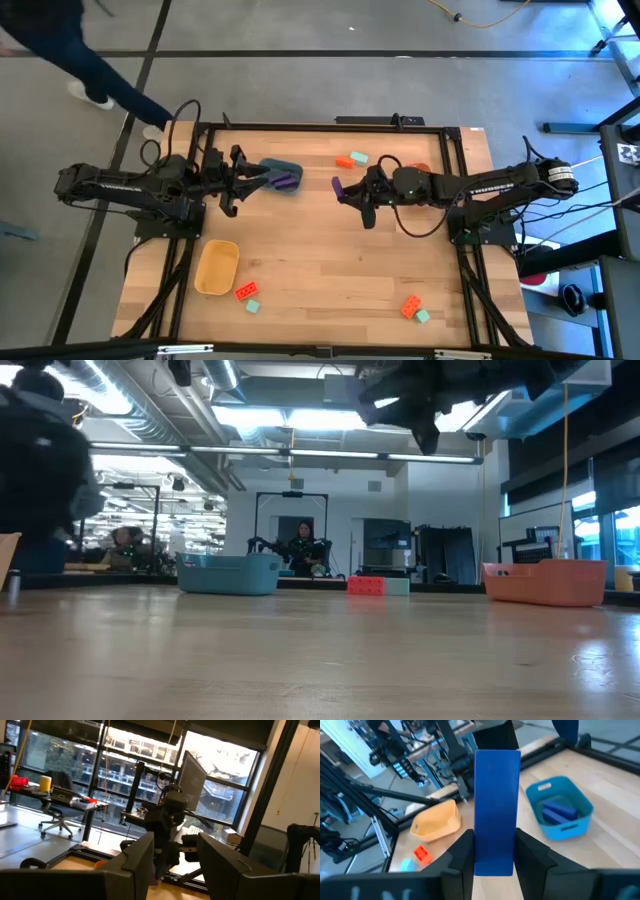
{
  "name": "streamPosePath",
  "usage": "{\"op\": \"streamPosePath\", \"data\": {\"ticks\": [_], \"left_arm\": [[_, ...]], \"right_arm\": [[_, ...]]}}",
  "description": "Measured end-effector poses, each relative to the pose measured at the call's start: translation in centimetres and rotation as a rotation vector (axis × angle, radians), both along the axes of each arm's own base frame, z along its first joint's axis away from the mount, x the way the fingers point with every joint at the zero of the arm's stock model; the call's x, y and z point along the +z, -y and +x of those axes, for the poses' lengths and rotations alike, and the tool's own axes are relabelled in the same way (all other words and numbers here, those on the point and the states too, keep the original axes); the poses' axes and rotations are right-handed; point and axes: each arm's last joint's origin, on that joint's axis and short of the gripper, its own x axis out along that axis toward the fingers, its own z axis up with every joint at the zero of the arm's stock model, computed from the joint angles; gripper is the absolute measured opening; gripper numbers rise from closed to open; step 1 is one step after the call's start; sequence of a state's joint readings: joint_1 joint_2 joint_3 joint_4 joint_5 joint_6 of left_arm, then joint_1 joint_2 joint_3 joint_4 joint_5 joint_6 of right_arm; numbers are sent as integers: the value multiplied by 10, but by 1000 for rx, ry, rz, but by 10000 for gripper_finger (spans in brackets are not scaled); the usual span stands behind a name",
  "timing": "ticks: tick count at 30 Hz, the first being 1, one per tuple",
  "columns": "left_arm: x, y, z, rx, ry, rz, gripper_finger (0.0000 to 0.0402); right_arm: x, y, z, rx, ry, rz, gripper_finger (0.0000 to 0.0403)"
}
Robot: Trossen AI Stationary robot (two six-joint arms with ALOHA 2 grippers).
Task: Sort & place blocks by color
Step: Put the violet rectangle block into the blue bin
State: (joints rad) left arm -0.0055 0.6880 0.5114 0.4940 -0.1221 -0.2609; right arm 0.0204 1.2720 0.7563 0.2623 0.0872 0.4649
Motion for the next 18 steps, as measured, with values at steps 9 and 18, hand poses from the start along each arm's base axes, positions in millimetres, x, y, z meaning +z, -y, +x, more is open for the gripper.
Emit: {"op": "streamPosePath", "data": {"ticks": [9,18], "left_arm": [[-15,-2,25,55,-102,-84,157],[-8,-3,74,19,-199,-69,239]], "right_arm": [[9,0,2,-9,91,-17,106],[16,0,3,-2,164,-40,106]]}}
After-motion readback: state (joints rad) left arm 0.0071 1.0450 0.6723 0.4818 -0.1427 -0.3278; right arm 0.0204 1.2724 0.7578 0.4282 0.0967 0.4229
